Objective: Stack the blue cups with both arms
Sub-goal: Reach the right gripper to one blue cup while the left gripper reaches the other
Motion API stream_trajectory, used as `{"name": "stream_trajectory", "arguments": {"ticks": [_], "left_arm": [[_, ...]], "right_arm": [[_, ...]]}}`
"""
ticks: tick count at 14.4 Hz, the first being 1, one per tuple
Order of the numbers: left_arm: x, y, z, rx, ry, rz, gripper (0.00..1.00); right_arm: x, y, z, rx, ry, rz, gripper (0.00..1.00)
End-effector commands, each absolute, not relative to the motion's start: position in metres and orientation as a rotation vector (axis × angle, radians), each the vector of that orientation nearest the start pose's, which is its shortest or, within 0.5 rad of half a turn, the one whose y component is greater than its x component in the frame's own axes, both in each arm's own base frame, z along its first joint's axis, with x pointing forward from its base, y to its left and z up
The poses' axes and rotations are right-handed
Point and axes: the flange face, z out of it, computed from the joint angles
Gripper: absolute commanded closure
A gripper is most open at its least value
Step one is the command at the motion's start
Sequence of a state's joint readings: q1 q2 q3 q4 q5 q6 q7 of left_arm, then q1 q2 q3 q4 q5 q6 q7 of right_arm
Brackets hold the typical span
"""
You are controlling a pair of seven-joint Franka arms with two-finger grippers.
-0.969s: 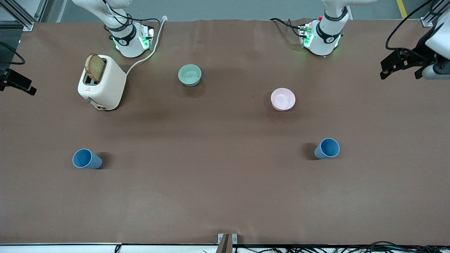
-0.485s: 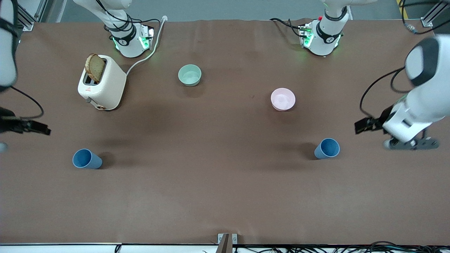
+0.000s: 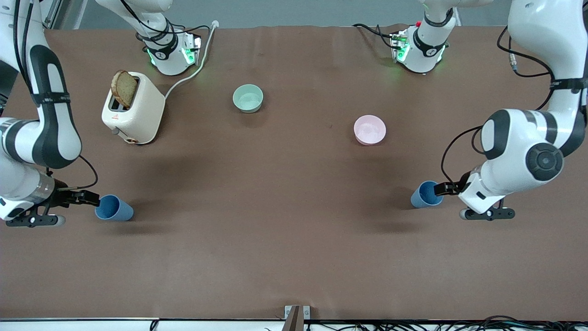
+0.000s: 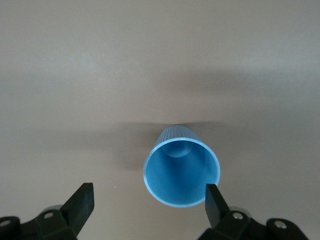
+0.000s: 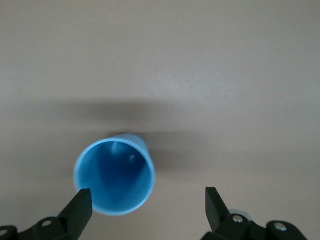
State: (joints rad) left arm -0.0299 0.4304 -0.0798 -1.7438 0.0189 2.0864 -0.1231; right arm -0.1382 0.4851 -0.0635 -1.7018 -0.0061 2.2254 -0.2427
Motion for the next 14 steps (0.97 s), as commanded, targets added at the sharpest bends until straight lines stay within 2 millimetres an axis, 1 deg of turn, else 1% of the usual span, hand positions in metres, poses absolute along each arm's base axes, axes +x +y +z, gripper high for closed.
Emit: {"name": "stream_trajectory", "arguments": {"ticks": [1,2,3,4,5,6,7,9,10,12,13,14], "left_arm": [[0.641,-0.067,0.302,-3.131,-0.018,0.141,0.22],[0.642,-0.068,0.292,-3.132,-0.015,0.144,0.28],[0.642,-0.07,0.287,-3.132,-0.011,0.146,0.36],[0.641,-0.069,0.278,-3.131,-0.013,0.165,0.43],[0.642,-0.069,0.275,-3.132,-0.013,0.161,0.51],[0.643,-0.067,0.272,-3.135,-0.017,0.147,0.57],[0.641,-0.067,0.267,-3.136,-0.017,0.149,0.62],[0.641,-0.067,0.262,-3.137,-0.021,0.152,0.74],[0.641,-0.068,0.262,-3.137,-0.019,0.152,0.82],[0.642,-0.068,0.264,-3.138,-0.019,0.145,0.96],[0.642,-0.07,0.27,-3.14,-0.016,0.133,0.99],[0.642,-0.079,0.293,-3.144,-0.017,0.093,1.0]], "right_arm": [[0.649,-0.136,0.282,-3.189,-0.121,-0.084,0.0],[0.645,-0.135,0.272,-3.188,-0.115,-0.107,0.0],[0.644,-0.134,0.261,-3.187,-0.107,-0.118,0.0],[0.645,-0.134,0.248,-3.186,-0.104,-0.111,0.05],[0.645,-0.132,0.241,-3.18,-0.097,-0.108,0.12],[0.645,-0.13,0.24,-3.17,-0.086,-0.107,0.24],[0.646,-0.13,0.24,-3.165,-0.075,-0.109,0.43],[0.646,-0.128,0.237,-3.148,-0.045,-0.107,0.93],[0.646,-0.128,0.238,-3.122,-0.003,-0.107,0.99],[0.649,-0.127,0.241,-3.113,0.005,-0.117,0.99],[0.649,-0.127,0.241,-3.112,0.004,-0.118,0.99],[0.649,-0.127,0.241,-3.11,0.008,-0.113,0.99]]}}
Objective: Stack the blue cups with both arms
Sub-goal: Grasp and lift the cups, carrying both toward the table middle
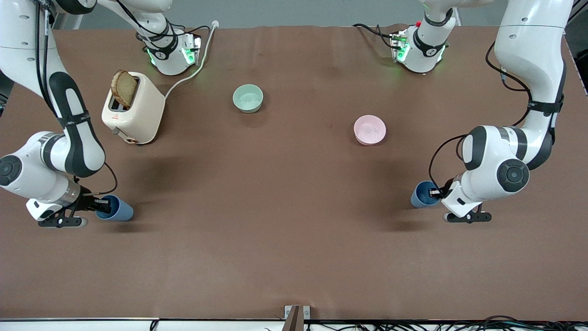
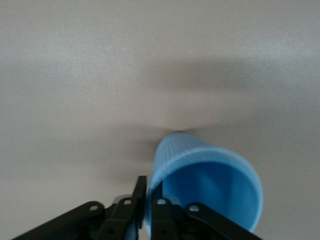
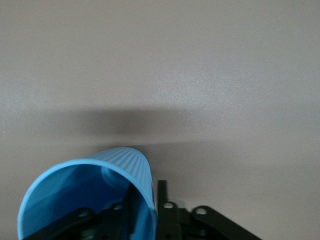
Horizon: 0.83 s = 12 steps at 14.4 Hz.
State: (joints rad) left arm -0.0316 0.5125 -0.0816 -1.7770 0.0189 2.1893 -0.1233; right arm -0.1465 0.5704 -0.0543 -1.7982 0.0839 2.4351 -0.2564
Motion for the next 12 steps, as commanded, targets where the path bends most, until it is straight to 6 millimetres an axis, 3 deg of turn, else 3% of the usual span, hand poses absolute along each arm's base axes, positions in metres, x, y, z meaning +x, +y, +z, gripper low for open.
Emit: {"name": "stream_trajectory", "arguments": {"ticks": [1,2,4,6,8,9,10,12], "left_arm": [[0.641,-0.091,0.31,-3.151,-0.026,0.065,1.0],[0.639,-0.11,0.327,-3.162,-0.049,0.04,1.0],[0.635,-0.163,0.355,-3.201,-0.177,0.013,1.0],[0.618,-0.239,0.37,-3.245,-0.326,0.02,1.0],[0.598,-0.315,0.359,-3.247,-0.454,0.076,1.0],[0.58,-0.361,0.352,-3.244,-0.482,0.106,1.0],[0.565,-0.399,0.343,-3.235,-0.531,0.133,1.0],[0.552,-0.447,0.321,-3.217,-0.639,0.17,1.0]], "right_arm": [[0.648,-0.123,0.246,-3.104,-0.001,-0.081,0.99],[0.649,-0.124,0.259,-3.095,-0.003,-0.046,0.99],[0.651,-0.115,0.323,-3.07,-0.009,0.018,0.99],[0.654,-0.094,0.386,-3.057,0.089,0.058,0.99],[0.658,-0.075,0.437,-3.052,0.201,0.036,0.99],[0.658,-0.06,0.451,-3.047,0.23,0.045,0.99],[0.658,-0.039,0.465,-3.042,0.283,0.04,0.99],[0.656,0.02,0.481,-3.017,0.398,0.032,0.99]]}}
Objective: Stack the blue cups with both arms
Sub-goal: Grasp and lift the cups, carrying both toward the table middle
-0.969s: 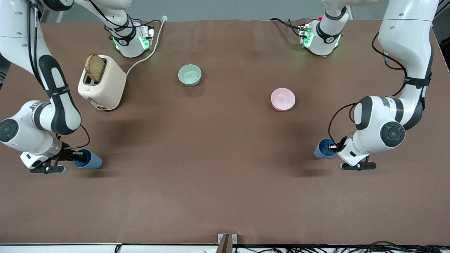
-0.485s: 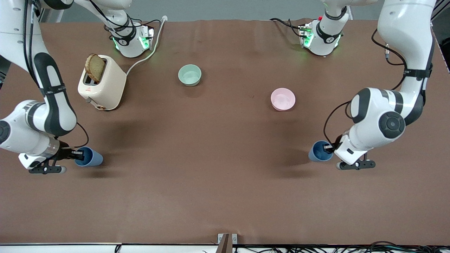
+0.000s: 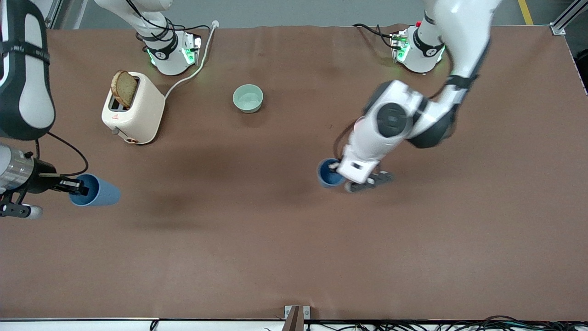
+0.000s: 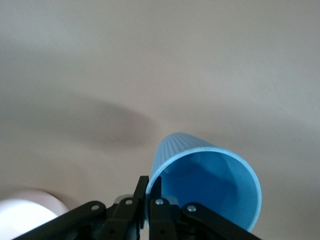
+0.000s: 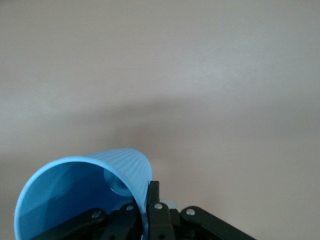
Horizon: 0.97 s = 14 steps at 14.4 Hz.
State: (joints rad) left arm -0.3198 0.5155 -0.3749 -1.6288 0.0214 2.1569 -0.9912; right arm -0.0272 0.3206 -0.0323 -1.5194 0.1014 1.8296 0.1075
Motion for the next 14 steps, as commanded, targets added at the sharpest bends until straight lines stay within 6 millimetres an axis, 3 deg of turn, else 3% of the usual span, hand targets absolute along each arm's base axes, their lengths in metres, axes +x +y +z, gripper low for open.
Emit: {"name": "stream_trajectory", "arguments": {"ticks": [1,4,8,9,10,11,12,14], "left_arm": [[0.544,-0.467,0.309,-3.207,-0.648,0.167,1.0],[0.529,-0.505,0.285,-3.185,-0.688,0.096,1.0],[0.527,-0.512,0.264,-3.204,-0.675,0.062,0.99],[0.528,-0.511,0.263,-3.205,-0.673,0.058,0.85],[0.528,-0.512,0.265,-3.207,-0.676,0.054,0.55],[0.531,-0.51,0.271,-3.21,-0.685,0.042,0.19],[0.538,-0.502,0.286,-3.213,-0.694,0.011,0.0],[0.561,-0.473,0.338,-3.197,-0.743,-0.091,0.0]], "right_arm": [[0.653,0.053,0.484,-2.999,0.46,0.042,0.99],[0.639,0.15,0.487,-2.983,0.572,0.052,0.99],[0.607,0.263,0.488,-2.919,0.616,0.034,0.99],[0.599,0.286,0.479,-2.928,0.604,0.036,0.99],[0.593,0.3,0.471,-2.935,0.597,0.045,0.99],[0.587,0.31,0.467,-2.938,0.602,0.057,0.99],[0.58,0.323,0.463,-2.944,0.592,0.073,0.99],[0.573,0.342,0.452,-2.95,0.59,0.096,0.99]]}}
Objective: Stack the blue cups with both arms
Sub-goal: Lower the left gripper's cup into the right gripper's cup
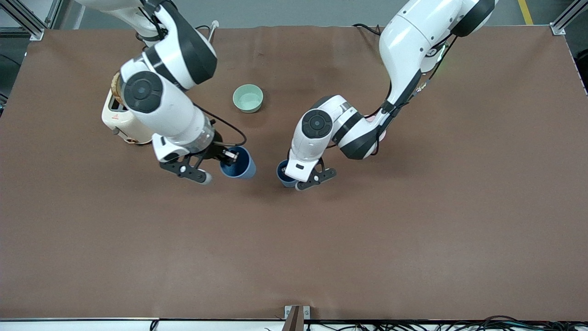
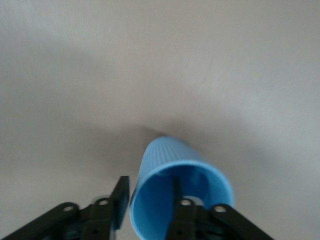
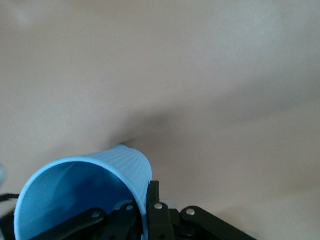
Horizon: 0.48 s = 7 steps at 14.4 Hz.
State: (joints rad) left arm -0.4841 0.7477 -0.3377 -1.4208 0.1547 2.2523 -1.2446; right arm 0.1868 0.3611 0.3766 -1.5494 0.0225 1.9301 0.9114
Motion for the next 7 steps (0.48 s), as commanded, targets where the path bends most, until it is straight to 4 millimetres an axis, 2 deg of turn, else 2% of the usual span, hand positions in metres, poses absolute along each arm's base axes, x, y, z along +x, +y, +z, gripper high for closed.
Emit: {"name": "stream_trajectory", "arguments": {"ticks": [1,3,5,7], "left_arm": [[0.573,-0.451,0.364,-3.177,-0.765,-0.122,0.0],[0.59,-0.403,0.421,-3.148,-0.744,-0.157,0.0],[0.598,-0.355,0.47,-3.127,-0.644,-0.181,0.0],[0.605,-0.291,0.511,-3.084,-0.536,-0.159,0.0]], "right_arm": [[0.571,0.354,0.441,-2.942,0.596,0.102,0.99],[0.565,0.379,0.419,-2.941,0.589,0.092,0.99],[0.561,0.4,0.398,-2.942,0.588,0.077,0.98],[0.554,0.419,0.382,-2.943,0.564,0.079,0.98]]}}
